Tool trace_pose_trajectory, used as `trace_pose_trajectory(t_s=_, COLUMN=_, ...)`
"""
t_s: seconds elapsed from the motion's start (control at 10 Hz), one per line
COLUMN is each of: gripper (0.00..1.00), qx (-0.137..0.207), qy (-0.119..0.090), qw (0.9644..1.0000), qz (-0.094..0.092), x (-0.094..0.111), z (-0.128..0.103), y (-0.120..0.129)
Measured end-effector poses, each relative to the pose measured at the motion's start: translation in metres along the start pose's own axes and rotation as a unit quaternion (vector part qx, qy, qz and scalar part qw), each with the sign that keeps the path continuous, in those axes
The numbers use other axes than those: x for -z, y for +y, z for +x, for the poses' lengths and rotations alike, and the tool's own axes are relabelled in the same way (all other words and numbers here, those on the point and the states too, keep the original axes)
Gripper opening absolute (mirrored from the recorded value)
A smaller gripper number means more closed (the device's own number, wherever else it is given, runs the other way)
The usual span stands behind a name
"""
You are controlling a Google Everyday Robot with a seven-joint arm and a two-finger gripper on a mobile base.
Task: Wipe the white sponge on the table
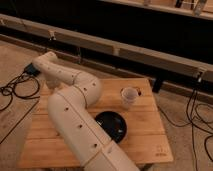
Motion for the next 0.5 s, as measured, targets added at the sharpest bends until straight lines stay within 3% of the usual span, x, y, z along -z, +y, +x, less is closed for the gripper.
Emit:
trace_pose_trajectory(t_s=0.2, gripper=0.00, qx=0.016, qy=0.002, qw=0.9997, qz=-0.016, x=0.003, z=0.006, y=0.024)
trace_pose_trajectory(t_s=0.5, gripper=0.00, qx=0.025, qy=0.024, qw=0.9987, qz=-0.038, x=-0.004, z=0.044, y=0.049)
